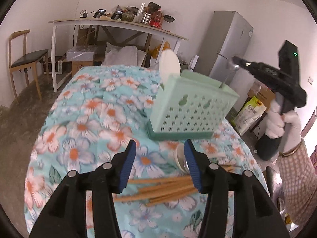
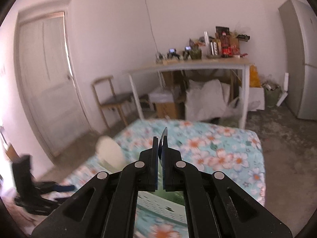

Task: Organize utensils

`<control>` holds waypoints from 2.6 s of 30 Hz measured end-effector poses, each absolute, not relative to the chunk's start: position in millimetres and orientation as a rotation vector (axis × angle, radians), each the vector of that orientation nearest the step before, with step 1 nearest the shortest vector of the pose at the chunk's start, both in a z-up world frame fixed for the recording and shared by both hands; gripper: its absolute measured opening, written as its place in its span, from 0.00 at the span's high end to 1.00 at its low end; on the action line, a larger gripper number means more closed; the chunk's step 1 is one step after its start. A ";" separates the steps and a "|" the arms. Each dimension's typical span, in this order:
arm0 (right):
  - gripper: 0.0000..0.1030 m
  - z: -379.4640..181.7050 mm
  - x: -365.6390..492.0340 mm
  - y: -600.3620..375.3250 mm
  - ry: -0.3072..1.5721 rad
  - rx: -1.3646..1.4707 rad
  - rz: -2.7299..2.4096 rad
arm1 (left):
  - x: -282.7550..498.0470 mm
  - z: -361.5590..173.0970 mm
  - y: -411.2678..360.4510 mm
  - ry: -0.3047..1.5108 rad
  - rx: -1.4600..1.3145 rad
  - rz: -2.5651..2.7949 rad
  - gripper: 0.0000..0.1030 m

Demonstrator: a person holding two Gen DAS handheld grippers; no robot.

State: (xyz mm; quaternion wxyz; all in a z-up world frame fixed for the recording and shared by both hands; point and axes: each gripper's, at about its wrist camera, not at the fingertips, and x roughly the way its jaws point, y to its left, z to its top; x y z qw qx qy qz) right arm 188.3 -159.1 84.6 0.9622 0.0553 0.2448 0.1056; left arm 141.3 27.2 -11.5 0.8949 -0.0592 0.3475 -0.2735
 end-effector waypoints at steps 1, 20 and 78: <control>0.94 79.6 190.2 -157.5 0.514 0.108 0.215 | 138.8 -14.7 25.8 0.723 -0.117 -0.571 0.52; 0.58 73.1 103.6 -180.6 0.481 0.321 0.188 | 125.1 -29.7 15.3 0.709 -0.098 -0.621 0.51; 0.53 -40.1 61.7 -154.5 0.763 0.528 0.177 | 187.1 -57.8 -51.9 1.016 -0.110 -0.778 0.64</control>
